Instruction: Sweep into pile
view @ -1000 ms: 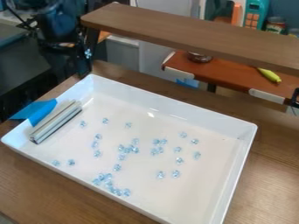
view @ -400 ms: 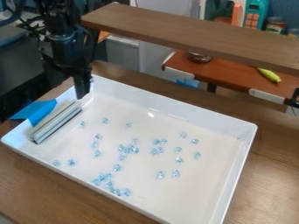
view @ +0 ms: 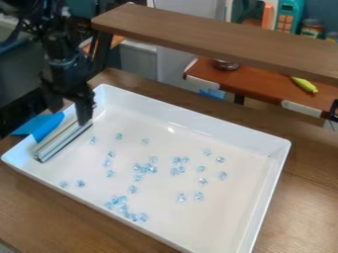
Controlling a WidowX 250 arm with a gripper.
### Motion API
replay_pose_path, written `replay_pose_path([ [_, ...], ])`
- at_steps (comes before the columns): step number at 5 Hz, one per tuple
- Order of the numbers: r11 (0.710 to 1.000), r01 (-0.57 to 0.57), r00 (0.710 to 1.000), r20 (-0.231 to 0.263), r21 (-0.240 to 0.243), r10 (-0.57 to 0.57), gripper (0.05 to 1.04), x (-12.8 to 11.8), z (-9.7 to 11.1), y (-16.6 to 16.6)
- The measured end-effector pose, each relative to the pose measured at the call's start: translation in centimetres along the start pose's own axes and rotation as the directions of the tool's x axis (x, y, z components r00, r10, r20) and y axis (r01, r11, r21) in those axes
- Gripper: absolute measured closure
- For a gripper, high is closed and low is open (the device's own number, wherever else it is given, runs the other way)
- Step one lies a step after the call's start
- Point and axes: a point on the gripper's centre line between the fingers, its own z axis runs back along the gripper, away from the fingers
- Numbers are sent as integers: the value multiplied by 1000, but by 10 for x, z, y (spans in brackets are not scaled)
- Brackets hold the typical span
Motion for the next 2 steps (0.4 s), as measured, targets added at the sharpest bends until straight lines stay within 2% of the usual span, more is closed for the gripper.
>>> replay_pose_path([
  [1,999,-23,1000,-7,-41,23,83,-6,-8,6],
  [2,998,-35,999,-13,-54,34,83,-10,-17,11],
])
